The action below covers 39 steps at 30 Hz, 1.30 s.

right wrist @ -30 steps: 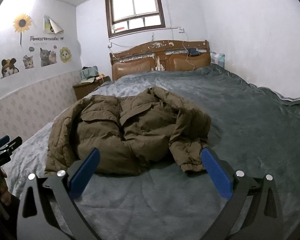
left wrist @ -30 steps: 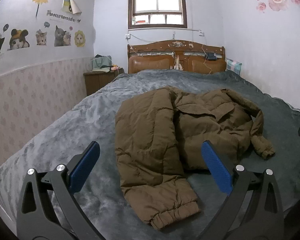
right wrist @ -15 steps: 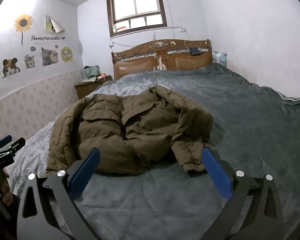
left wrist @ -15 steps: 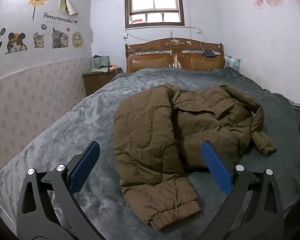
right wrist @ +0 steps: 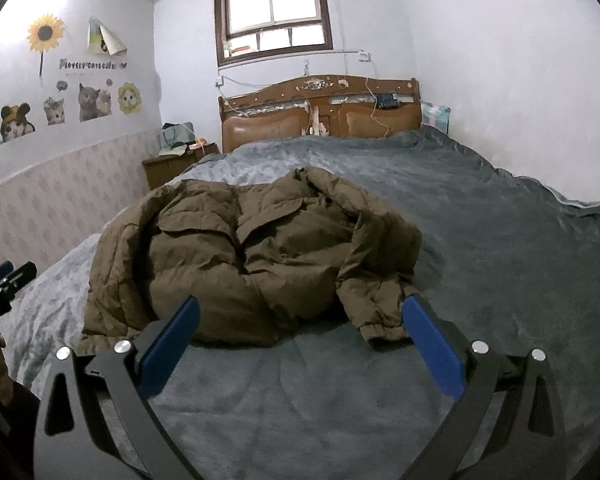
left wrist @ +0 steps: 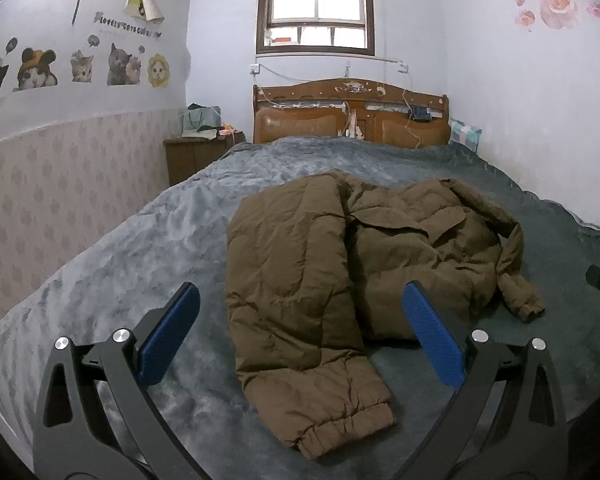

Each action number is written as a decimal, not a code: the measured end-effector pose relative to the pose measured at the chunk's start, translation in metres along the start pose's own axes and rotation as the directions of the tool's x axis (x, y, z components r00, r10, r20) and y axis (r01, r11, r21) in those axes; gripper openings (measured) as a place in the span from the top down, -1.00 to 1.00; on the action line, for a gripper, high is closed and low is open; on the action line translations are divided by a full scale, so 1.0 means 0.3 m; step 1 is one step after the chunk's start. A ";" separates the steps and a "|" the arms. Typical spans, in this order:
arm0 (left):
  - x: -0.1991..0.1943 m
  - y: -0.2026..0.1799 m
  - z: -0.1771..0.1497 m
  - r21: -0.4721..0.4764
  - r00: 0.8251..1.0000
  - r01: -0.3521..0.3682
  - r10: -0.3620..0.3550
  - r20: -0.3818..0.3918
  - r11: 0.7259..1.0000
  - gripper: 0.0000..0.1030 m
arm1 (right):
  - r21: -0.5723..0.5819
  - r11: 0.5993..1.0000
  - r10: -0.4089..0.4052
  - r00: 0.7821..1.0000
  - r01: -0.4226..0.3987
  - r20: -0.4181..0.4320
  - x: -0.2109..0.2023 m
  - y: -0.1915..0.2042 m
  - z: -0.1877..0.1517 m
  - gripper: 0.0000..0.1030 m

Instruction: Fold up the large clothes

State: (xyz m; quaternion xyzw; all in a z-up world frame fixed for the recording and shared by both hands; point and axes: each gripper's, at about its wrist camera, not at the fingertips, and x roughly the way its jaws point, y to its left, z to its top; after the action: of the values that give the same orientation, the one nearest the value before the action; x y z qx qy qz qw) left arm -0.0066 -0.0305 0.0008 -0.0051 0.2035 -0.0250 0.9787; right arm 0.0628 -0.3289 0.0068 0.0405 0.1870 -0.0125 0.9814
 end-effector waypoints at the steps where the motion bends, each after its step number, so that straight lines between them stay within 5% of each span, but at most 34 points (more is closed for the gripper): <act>1: 0.002 0.005 0.000 -0.004 1.000 0.002 -0.002 -0.001 1.000 -0.94 | -0.005 1.000 -0.002 1.000 0.002 0.001 0.000 0.004 0.000 -0.97; 15: 0.173 0.017 -0.004 -0.035 0.988 -0.049 0.043 -0.146 0.998 -0.94 | 0.048 0.999 -0.010 0.999 0.011 -0.038 0.121 -0.057 0.036 -0.97; 22: 0.408 -0.052 -0.004 0.084 0.971 -0.106 0.121 -0.205 0.991 -0.94 | 0.009 0.991 -0.133 0.985 0.135 -0.108 0.404 -0.177 0.129 -0.97; 32: 0.690 -0.094 -0.024 0.188 0.927 -0.147 0.202 -0.317 0.971 -0.94 | 0.049 0.982 -0.165 0.950 0.185 -0.267 0.779 -0.283 0.131 -0.96; 33: 0.703 -0.086 -0.025 0.186 0.925 -0.143 0.198 -0.323 0.972 -0.93 | 0.041 0.981 -0.171 0.946 0.189 -0.276 0.797 -0.285 0.128 -0.85; 35: 0.734 -0.049 -0.021 0.147 0.927 -0.109 0.154 -0.343 0.983 -0.33 | 0.023 0.978 -0.194 0.938 0.210 -0.287 0.835 -0.291 0.120 -0.42; 36: 0.747 -0.027 -0.018 0.116 0.923 -0.094 0.130 -0.363 0.989 0.22 | 0.041 0.977 -0.187 0.933 0.209 -0.309 0.861 -0.308 0.114 -0.04; 37: 0.757 0.006 -0.014 0.075 0.918 -0.100 0.121 -0.377 0.992 0.47 | 0.066 0.977 -0.170 0.932 0.202 -0.321 0.875 -0.323 0.110 0.51; 39: 0.761 0.085 0.001 -0.001 0.919 -0.139 0.129 -0.372 0.990 0.74 | 0.099 0.969 -0.183 0.928 0.225 -0.325 0.886 -0.354 0.109 0.77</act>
State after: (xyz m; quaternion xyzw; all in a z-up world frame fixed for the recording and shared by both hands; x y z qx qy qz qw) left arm 0.2039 -0.0166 -0.0902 0.0002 0.3850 0.0444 0.9218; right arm 0.3178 -0.4400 -0.0687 0.0882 0.3423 -0.1206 0.9276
